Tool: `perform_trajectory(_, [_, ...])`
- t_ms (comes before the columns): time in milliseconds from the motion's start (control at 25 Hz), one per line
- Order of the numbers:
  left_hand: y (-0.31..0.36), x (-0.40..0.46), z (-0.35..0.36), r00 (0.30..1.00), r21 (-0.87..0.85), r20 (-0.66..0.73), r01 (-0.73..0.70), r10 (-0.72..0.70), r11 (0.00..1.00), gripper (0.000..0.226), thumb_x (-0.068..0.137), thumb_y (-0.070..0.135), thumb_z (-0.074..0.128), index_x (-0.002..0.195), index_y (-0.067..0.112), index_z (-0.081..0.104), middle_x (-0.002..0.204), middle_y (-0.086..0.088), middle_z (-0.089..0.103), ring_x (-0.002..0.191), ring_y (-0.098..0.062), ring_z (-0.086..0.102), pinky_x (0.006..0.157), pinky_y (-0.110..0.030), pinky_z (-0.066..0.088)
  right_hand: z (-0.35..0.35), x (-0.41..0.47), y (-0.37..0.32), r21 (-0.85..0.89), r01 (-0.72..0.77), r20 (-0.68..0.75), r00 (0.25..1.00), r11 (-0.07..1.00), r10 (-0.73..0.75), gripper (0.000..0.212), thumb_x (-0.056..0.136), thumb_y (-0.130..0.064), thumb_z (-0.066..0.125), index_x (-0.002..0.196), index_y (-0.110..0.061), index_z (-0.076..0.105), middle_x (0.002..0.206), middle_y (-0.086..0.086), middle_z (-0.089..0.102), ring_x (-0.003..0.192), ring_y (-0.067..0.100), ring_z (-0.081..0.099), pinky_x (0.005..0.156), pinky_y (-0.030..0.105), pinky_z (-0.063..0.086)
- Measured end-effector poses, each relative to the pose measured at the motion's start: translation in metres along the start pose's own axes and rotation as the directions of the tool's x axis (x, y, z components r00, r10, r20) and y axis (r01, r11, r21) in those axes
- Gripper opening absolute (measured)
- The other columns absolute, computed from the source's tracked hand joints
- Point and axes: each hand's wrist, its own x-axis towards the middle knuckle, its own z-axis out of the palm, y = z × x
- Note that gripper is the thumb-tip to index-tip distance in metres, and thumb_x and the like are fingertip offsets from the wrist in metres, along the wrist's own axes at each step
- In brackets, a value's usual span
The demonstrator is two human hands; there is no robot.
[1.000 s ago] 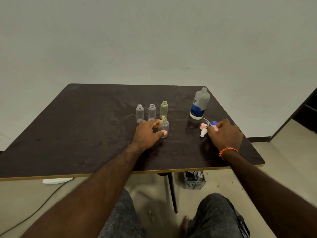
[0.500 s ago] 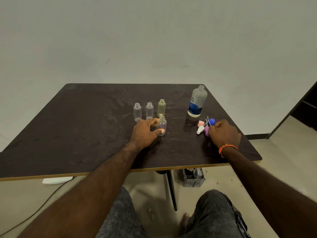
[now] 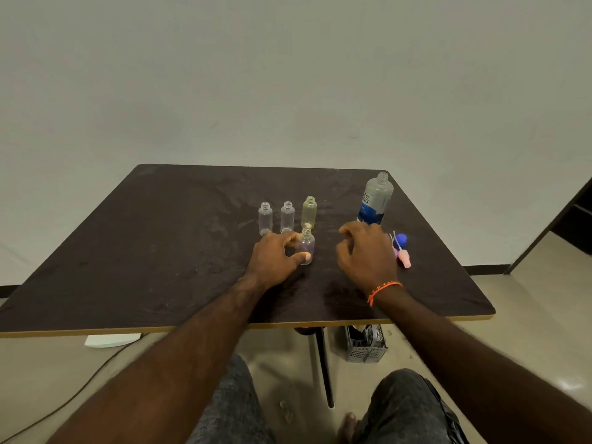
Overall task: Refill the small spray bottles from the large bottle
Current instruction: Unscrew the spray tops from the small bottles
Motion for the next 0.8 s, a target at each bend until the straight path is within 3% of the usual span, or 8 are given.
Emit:
perform_trajectory(120, [-0.012,-0.008,-0.019,1.0,0.052,-0.015,-0.011,0.012,0.999,0.027,0.078,0.05,0.083,0.097,0.032,0.074,0.092,0.019,0.072,0.089,0.001,0.069,0.086,-0.038,0.061,0.029,0.001,-0.045,0.083,0.057,0.189,0.979,0.995,-0.072,0.023,0.09,-0.032,0.056,0.11,-0.026,0.065,0.094,-0.004,0.068,0.089,0.015,0.058,0.08,0.04,0.052])
perform_trajectory(240, [-0.036,-0.015,-0.046,0.996,0.081,-0.07,0.059,-0.053,0.995,0.03,0.076,0.046,0.088,0.098,0.03,0.074,0.093,0.018,0.075,0.089,0.002,0.07,0.085,-0.037,0.063,0.054,0.003,-0.081,0.195,0.017,0.257,0.964,0.981,-0.068,0.03,0.09,-0.03,0.048,0.114,-0.025,0.065,0.09,-0.001,0.071,0.085,0.02,0.064,0.075,0.038,0.054])
perform_trajectory(440, [-0.066,-0.015,-0.084,0.971,0.155,-0.144,0.212,-0.191,0.965,0.034,0.08,0.043,0.087,0.107,0.028,0.073,0.099,0.015,0.074,0.096,-0.003,0.069,0.09,-0.04,0.06,0.085,0.012,-0.13,0.337,-0.098,0.403,0.914,0.936,-0.05,0.036,0.09,-0.023,0.053,0.125,-0.021,0.063,0.106,0.002,0.072,0.1,0.025,0.067,0.086,0.038,0.054])
perform_trajectory(640, [-0.084,0.01,-0.094,0.95,0.19,-0.17,0.292,-0.262,0.937,0.039,0.08,0.048,0.083,0.112,0.028,0.072,0.103,0.011,0.075,0.099,-0.013,0.069,0.092,-0.044,0.057,0.106,0.032,-0.152,0.356,-0.126,0.413,0.91,0.926,-0.035,0.012,0.088,-0.02,0.049,0.093,-0.022,0.059,0.09,0.001,0.069,0.086,0.026,0.066,0.074,0.039,0.054])
perform_trajectory(800, [-0.092,0.02,-0.099,0.967,0.171,-0.131,0.24,-0.22,0.956,0.041,0.072,0.059,0.079,0.099,0.03,0.071,0.09,0.015,0.073,0.088,-0.005,0.07,0.089,-0.043,0.059,0.115,0.04,-0.153,0.354,-0.191,0.41,0.911,0.915,0.032,0.021,0.085,-0.02,0.053,0.103,-0.024,0.062,0.088,-0.006,0.07,0.086,0.02,0.067,0.077,0.038,0.055])
